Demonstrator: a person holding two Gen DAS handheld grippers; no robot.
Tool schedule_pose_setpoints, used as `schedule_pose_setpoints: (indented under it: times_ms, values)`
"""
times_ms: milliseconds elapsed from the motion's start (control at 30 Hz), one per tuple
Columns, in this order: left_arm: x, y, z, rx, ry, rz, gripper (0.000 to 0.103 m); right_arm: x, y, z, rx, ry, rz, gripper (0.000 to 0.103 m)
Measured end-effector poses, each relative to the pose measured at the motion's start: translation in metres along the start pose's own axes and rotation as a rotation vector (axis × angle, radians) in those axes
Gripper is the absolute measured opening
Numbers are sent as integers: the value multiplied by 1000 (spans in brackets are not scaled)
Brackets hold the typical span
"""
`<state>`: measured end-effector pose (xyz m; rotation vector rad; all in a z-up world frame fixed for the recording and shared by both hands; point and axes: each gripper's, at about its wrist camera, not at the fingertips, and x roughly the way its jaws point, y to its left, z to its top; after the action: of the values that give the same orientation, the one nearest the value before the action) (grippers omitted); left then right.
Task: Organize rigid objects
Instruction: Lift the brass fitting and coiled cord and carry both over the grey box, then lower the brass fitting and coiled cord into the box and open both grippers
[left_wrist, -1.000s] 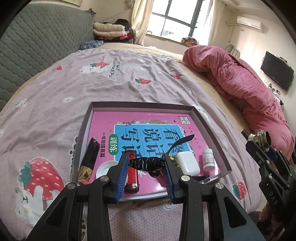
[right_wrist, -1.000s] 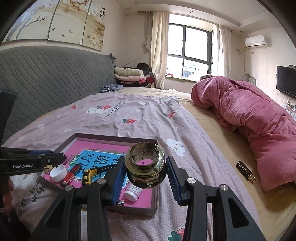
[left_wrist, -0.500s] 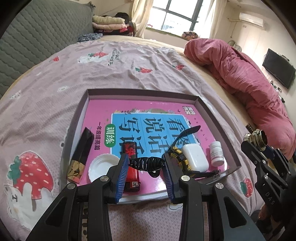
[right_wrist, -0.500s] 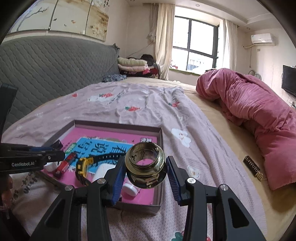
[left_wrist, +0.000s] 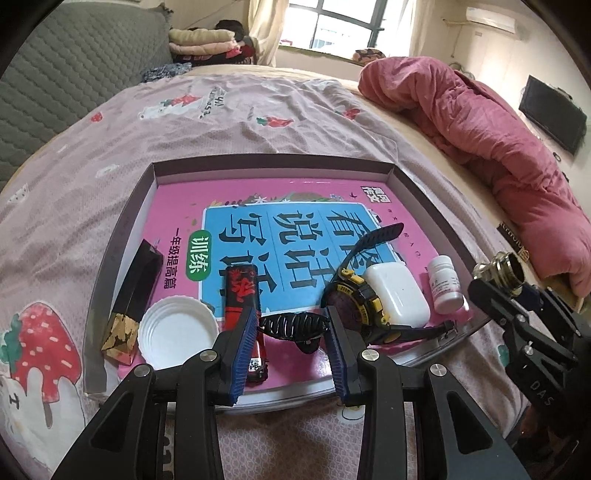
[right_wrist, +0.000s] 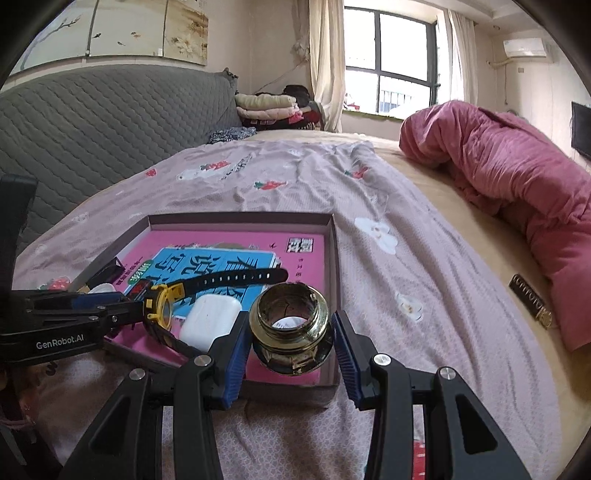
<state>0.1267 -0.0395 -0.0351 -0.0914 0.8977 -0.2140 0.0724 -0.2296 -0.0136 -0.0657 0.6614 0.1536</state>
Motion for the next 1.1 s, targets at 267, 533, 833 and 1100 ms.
schedule_pose_setpoints:
  times_ms: [267,533,833,1100]
  values:
    - [0,-4,0,19,-5,3,37,7,3,-6,-5,26,6,44]
    - [0,-6,0,33,-1,5,37,10,3,-7,-7,31,5,44]
    - [1,-6,-1,38,0,6,38,8,4,-8,-12,36,0,45]
    - [2,-6,0,40,2,6,38,4,6,-8,-30,26,-10,51]
